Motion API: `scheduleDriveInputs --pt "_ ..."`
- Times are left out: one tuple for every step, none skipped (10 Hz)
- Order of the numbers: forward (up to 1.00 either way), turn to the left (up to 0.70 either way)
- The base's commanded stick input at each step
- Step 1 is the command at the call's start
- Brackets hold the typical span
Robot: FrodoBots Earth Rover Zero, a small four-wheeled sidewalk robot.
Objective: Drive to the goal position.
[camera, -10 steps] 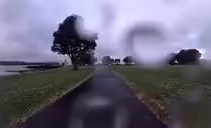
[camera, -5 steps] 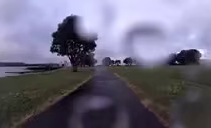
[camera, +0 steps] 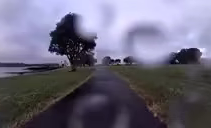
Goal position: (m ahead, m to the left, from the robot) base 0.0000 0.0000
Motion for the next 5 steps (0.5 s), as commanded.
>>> scheduleDriveInputs --pt "0.7 0.0" --pt "0.7 0.0" --pt "0.7 0.0" --pt "0.7 0.0" --pt "0.7 0.0"
